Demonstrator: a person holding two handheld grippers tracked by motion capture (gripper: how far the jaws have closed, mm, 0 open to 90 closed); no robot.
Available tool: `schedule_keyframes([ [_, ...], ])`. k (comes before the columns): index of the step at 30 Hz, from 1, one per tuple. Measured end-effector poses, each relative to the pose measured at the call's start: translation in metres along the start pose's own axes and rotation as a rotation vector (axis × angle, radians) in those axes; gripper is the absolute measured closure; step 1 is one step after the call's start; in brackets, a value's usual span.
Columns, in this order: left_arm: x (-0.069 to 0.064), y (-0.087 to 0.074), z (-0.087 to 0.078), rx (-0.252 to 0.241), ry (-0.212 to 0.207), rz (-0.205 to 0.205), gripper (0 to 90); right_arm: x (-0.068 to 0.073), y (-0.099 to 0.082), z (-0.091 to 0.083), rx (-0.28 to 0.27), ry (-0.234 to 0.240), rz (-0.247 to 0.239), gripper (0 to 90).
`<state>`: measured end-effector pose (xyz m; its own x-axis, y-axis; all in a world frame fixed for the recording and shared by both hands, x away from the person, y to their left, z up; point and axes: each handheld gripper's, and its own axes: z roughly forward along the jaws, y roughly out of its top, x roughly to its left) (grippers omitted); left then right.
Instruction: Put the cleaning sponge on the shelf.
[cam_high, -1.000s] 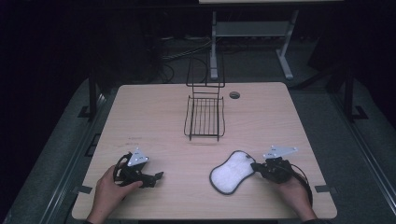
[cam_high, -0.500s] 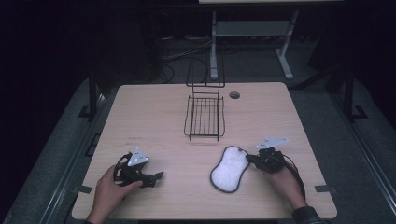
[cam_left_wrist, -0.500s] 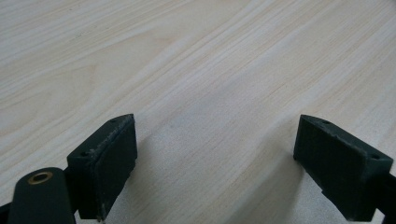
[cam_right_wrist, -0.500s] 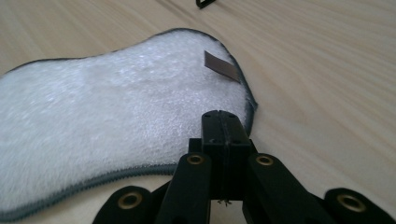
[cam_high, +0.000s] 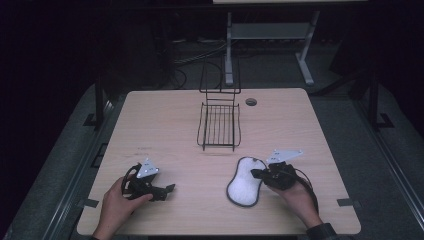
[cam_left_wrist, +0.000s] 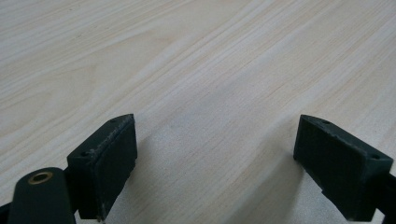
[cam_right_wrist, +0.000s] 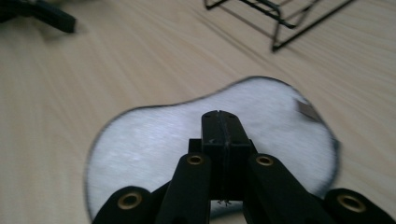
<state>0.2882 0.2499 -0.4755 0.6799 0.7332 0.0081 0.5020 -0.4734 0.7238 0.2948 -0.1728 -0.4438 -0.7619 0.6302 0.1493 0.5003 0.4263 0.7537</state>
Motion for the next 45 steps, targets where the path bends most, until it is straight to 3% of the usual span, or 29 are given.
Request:
schedule_keyframes([
  [1,0.000,0.000,0.000,0.000,0.000,0.000,12.6,0.008,0.002,0.004,0.006,0.021,-0.018,89.5],
  [7,0.000,0.000,0.000,-0.001,0.000,-0.001,12.6,0.027,0.007,0.016,0.023,0.073,-0.054,89.5],
  [17,0.000,0.000,0.000,0.000,0.000,0.000,12.6,0.045,0.006,0.036,0.084,0.116,-0.097,89.4],
  [30,0.000,0.000,0.000,0.000,0.000,0.000,12.6,0.044,0.001,0.031,0.089,0.116,-0.088,89.4],
  [45,0.000,0.000,0.000,0.000,0.000,0.000,12.6,0.030,-0.014,0.008,0.100,0.080,-0.037,89.5],
])
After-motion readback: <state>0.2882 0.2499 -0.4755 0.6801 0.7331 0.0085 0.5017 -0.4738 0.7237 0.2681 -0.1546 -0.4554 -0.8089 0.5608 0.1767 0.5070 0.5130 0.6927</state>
